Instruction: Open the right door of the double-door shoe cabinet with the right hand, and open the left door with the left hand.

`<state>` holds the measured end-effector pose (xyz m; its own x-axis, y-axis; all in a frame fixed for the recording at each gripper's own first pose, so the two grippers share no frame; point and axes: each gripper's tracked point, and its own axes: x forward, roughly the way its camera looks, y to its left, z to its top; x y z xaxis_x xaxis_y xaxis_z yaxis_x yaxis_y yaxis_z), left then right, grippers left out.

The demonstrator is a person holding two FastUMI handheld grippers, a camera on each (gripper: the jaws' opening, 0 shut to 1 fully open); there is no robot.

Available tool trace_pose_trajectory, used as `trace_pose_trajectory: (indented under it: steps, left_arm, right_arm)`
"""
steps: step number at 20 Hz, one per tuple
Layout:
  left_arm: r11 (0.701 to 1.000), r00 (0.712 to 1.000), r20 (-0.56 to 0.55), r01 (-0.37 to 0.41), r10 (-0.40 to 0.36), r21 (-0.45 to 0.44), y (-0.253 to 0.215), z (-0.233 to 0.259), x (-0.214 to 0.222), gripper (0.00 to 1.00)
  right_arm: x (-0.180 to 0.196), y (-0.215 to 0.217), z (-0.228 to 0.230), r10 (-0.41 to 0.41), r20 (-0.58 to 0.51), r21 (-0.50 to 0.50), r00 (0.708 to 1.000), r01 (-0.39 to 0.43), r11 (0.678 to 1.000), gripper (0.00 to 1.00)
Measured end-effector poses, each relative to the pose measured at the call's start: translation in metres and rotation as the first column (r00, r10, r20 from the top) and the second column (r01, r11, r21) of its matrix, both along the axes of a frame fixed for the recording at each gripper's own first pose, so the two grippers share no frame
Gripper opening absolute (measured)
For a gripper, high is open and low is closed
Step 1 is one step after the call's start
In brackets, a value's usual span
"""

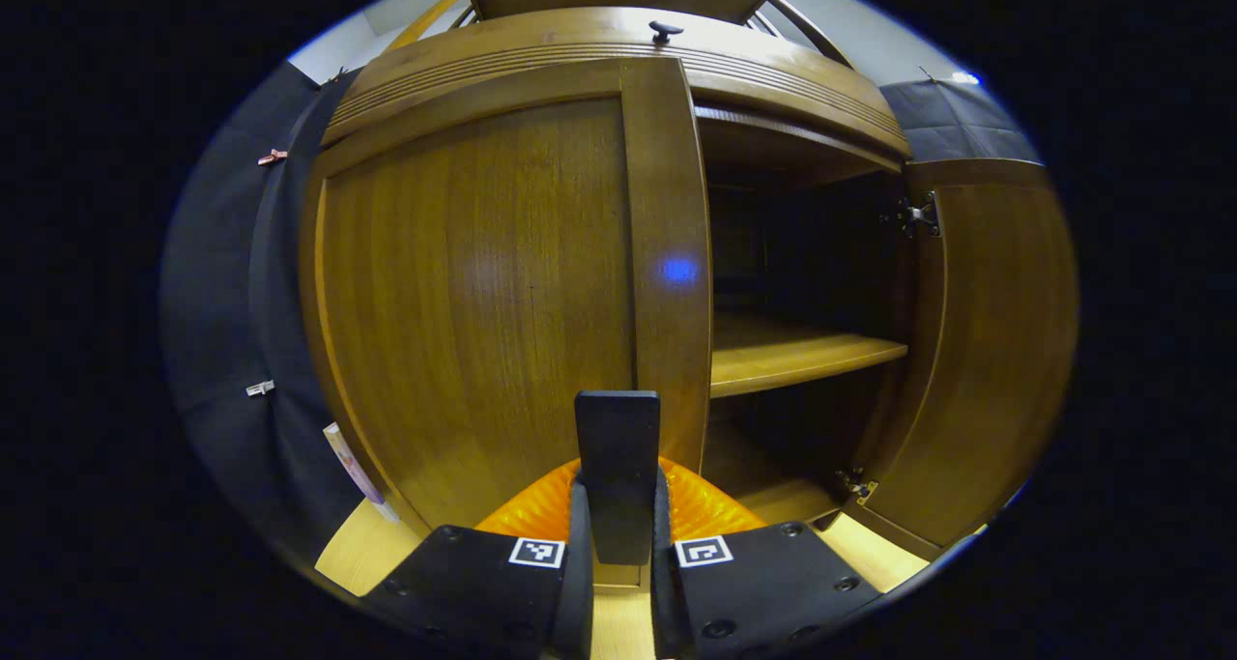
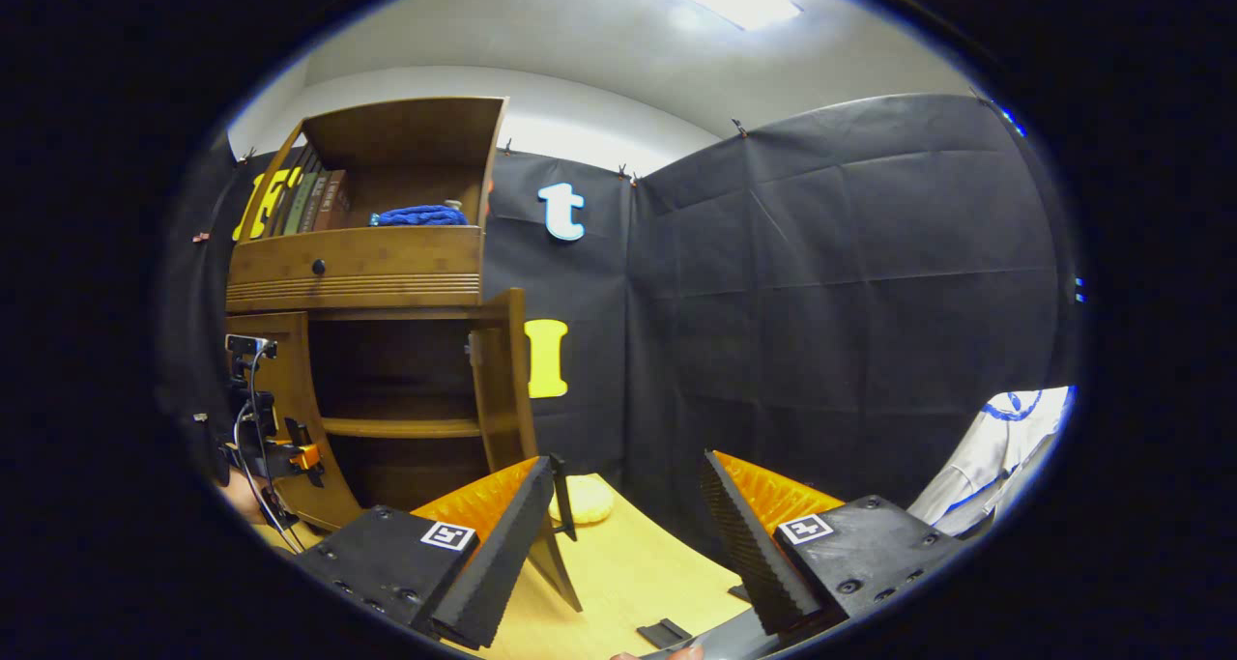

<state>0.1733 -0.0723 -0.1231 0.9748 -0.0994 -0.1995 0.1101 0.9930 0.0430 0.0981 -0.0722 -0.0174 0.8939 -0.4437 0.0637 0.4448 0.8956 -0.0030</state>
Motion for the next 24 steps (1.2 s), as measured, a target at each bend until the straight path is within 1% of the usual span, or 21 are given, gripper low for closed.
trace_pose_trajectory:
  steps: [2,5,10,12,13,14,17,21,24]
  left_arm:
    - [1.000,1.000,0.001,0.002,-0.002,-0.011,0.009,-0.001,-0.023,0.27]
    - [1.000,1.000,0.003,-0.002,0.002,-0.029,0.020,0.001,-0.045,0.27]
    - [0.999,1.000,0.012,-0.024,0.025,-0.039,0.044,0.000,-0.084,0.26]
    - [0.999,0.999,0.021,-0.028,0.029,-0.029,0.055,0.000,-0.097,0.26]
    - [0.999,0.999,0.022,-0.033,0.033,-0.025,0.060,0.000,-0.102,0.26]
    - [0.999,0.999,0.023,-0.038,0.039,-0.026,0.065,-0.001,-0.109,0.24]
    - [0.998,0.998,0.026,-0.059,0.059,-0.034,0.078,-0.001,-0.122,0.24]
    - [0.996,0.996,0.025,-0.086,0.086,-0.029,0.091,-0.002,-0.132,0.24]
    - [0.993,0.993,0.024,-0.111,0.112,-0.038,0.100,-0.002,-0.140,0.23]
  right_arm:
    - [0.008,0.016,0.002,0.048,0.001,-0.007,0.999,-0.048,0.999,0.98]
    - [0.026,0.041,-0.004,0.126,-0.023,-0.005,0.992,-0.126,0.992,0.98]
    - [0.051,0.084,-0.012,0.251,-0.055,0.009,0.966,-0.251,0.968,0.98]
    - [0.057,0.100,-0.015,0.292,-0.058,0.027,0.955,-0.290,0.957,0.98]
    - [0.059,0.106,-0.017,0.306,-0.059,0.038,0.950,-0.304,0.952,0.98]
    - [0.062,0.112,-0.019,0.320,-0.060,0.050,0.945,-0.317,0.947,0.98]
    - [0.065,0.127,-0.024,0.358,-0.070,0.071,0.931,-0.353,0.933,0.98]
    - [0.064,0.134,-0.028,0.381,-0.090,0.061,0.920,-0.377,0.924,0.98]
    - [0.063,0.139,-0.031,0.396,-0.097,0.076,0.913,-0.390,0.918,0.98]
